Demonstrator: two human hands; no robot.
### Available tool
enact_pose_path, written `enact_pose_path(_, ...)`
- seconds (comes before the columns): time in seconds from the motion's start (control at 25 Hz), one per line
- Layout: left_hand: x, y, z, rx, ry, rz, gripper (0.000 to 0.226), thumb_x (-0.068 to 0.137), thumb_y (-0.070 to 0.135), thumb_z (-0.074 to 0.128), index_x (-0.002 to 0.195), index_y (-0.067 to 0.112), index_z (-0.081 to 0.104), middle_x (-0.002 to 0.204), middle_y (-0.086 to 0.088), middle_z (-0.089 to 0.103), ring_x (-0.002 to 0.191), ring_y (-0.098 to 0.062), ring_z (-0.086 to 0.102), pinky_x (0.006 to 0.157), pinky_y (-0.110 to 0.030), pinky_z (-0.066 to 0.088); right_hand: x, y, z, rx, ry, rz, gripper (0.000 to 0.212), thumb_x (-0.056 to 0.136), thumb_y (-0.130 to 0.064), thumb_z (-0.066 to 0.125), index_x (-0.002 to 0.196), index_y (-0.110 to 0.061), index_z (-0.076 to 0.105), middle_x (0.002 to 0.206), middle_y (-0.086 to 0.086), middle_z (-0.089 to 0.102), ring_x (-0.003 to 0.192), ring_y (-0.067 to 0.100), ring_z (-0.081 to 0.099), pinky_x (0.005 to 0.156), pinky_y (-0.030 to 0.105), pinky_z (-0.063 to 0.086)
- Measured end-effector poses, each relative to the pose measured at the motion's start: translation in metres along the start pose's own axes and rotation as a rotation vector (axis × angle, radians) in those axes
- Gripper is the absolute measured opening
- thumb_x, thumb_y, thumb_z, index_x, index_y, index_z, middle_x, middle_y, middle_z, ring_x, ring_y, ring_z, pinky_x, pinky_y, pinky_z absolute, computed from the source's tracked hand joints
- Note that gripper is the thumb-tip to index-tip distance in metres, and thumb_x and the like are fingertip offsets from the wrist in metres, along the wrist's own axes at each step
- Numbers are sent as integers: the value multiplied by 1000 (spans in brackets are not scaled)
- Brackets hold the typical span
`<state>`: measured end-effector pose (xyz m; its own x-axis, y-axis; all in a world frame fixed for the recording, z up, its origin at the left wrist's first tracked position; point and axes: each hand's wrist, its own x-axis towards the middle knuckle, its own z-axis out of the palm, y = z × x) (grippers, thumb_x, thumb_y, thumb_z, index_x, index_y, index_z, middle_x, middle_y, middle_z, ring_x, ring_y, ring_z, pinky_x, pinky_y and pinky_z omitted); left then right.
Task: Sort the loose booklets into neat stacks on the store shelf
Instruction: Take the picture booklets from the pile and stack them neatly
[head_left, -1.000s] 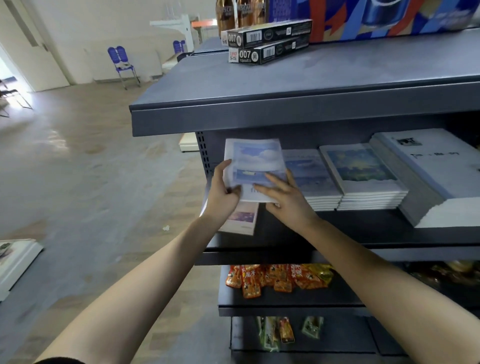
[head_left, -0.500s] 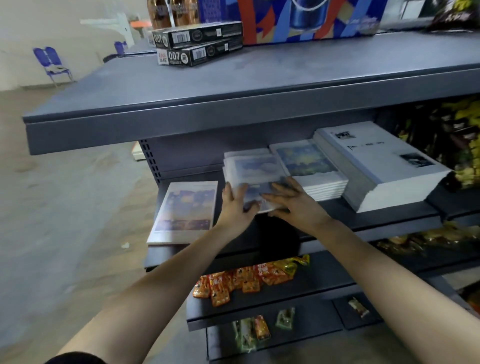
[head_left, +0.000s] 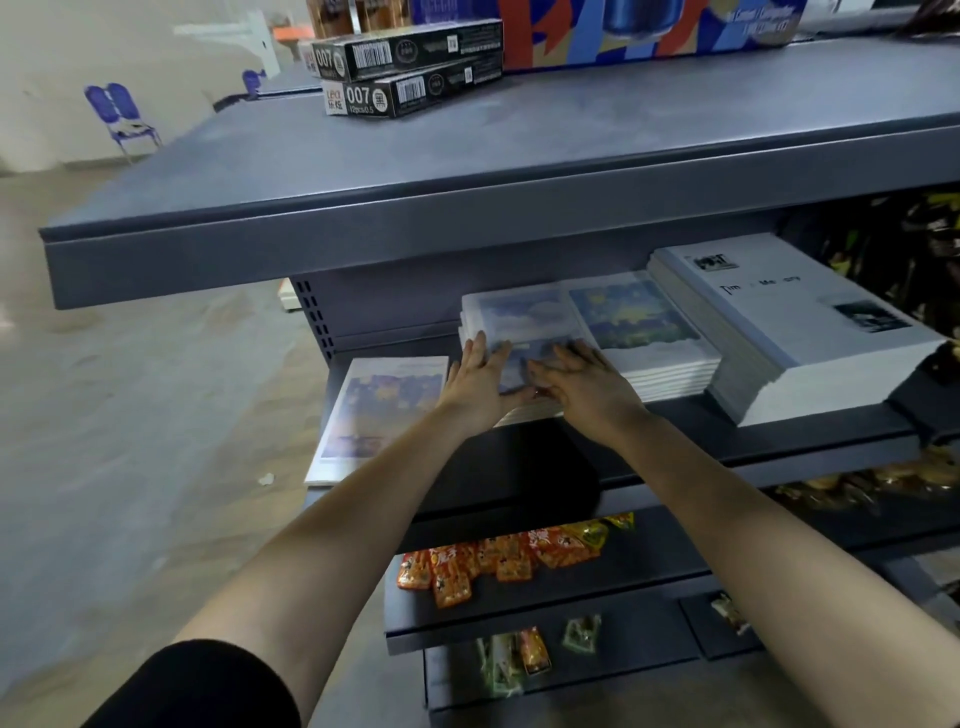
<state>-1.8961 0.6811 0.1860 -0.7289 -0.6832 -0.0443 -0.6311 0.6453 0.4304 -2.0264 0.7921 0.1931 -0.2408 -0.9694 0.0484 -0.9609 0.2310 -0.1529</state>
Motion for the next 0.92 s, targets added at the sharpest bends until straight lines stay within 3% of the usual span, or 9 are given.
enact_pose_path(0.24, -1, 3, -3, 22, -68, -9, 71, 94, 50, 42, 150, 30, 3, 158, -3, -13, 146, -24, -11, 119, -41, 1, 2, -1, -16, 75, -81, -17, 53, 96, -20, 41, 146, -29, 27, 157, 2, 14, 144, 28, 9, 117, 37, 8)
enact_pose_path(0.36, -22, -10, 3, -34, 27, 31, 76, 93, 50, 44, 151, 23, 1, 159, 1, -4, 147, -20, -2, 118, -42, 2, 5, -13, -18, 8, -122, 92, 57, 90, -21, 47, 144, -27, 29, 153, 7, 22, 139, 38, 17, 113, 51, 19)
enact_pose_path(0.48, -47, -51, -3, 61, 42, -65, 85, 91, 58, 41, 151, 15, -1, 159, -3, -6, 146, -20, -6, 118, -45, 0, 10, -43, -17, -31, -101, 176, 62, 86, -15, 47, 144, -24, 27, 154, 8, 18, 138, 46, 15, 110, 61, 15)
enact_pose_path(0.6, -68, -101, -17, 150, 37, -201, 80, 91, 59, 39, 150, 14, 9, 159, -7, -1, 146, -25, -2, 118, -47, 7, 16, -82, -15, -33, 143, -89, 58, 87, -12, 45, 143, -23, 34, 153, 4, 25, 140, 36, 19, 116, 51, 10)
enact_pose_path(0.68, -80, -121, -20, 174, 80, -206, 69, 88, 58, 46, 138, 11, 36, 150, -14, 25, 139, -34, 25, 108, -46, 29, 16, -110, -5, 96, 217, -276, 53, 88, -12, 45, 140, -18, 40, 149, 5, 34, 138, 28, 27, 116, 39, 15)
enact_pose_path(0.76, -92, -130, -15, 205, 118, -181, 61, 83, 57, 55, 116, 5, 51, 125, -19, 43, 116, -38, 46, 90, -42, 41, 15, -134, 22, 205, 104, -319, 53, 89, -18, 47, 141, -13, 39, 150, 8, 33, 139, 25, 26, 114, 32, 19)
enact_pose_path(0.92, -101, -133, -16, 212, 99, -176, 67, 73, 57, 65, 112, 5, 49, 117, -20, 44, 108, -38, 44, 84, -40, 41, 14, -149, 59, 157, -261, -249, 69, 90, -38, 45, 149, -19, 15, 158, 12, -1, 144, 30, -12, 117, 47, 8)
